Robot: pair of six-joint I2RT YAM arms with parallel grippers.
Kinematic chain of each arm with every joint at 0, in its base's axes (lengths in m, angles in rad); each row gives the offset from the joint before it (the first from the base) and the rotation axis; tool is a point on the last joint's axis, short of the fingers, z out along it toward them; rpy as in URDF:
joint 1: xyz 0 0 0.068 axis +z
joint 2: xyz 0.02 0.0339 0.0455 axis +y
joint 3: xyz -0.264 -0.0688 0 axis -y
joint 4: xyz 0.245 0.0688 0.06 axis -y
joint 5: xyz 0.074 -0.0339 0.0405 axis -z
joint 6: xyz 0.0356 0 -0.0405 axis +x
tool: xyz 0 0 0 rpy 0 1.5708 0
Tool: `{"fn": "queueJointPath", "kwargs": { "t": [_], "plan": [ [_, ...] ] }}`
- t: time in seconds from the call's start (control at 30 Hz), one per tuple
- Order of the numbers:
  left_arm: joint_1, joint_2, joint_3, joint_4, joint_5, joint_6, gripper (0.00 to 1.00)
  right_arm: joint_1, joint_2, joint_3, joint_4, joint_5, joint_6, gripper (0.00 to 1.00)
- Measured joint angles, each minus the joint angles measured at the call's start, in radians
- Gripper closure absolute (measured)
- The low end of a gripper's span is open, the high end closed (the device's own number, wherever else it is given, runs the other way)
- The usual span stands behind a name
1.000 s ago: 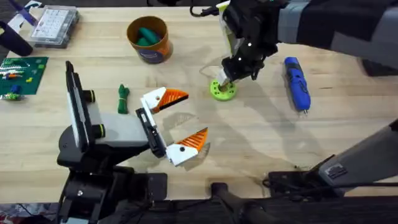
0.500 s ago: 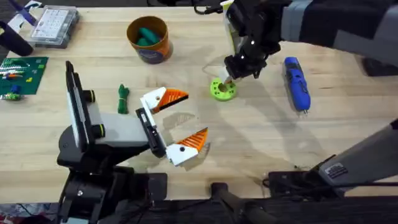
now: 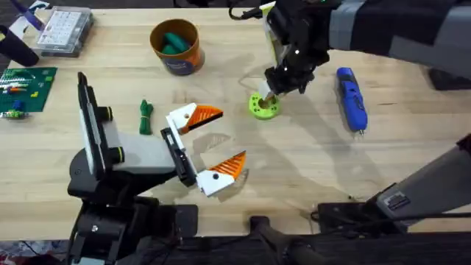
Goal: Pick up the gripper from the table and insert it into the empty holder that is missing its gripper. Then pick up a screw, insert it into the mounting hole, and use the screwdriver to tighten it. Finally, clean up the table by picking up the vegetable and placing it into the bucket.
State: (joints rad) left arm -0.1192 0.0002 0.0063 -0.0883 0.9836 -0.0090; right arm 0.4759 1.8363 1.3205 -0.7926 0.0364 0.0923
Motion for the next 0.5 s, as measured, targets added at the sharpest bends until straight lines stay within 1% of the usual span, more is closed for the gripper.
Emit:
{"fn": "queueJointPath", "kwargs": {
  "t": [0.37, 0.5],
  "plan": [
    [0.0, 0.0, 0.0, 0.0, 0.0, 0.0, 0.014, 0.002, 0.001, 0.0, 0.0, 0.0, 0.005, 0.585],
    [0.0, 0.0, 0.0, 0.0, 0.0, 0.0, 0.014, 0.002, 0.001, 0.0, 0.0, -0.001, 0.005, 0.62]
  ]
}}
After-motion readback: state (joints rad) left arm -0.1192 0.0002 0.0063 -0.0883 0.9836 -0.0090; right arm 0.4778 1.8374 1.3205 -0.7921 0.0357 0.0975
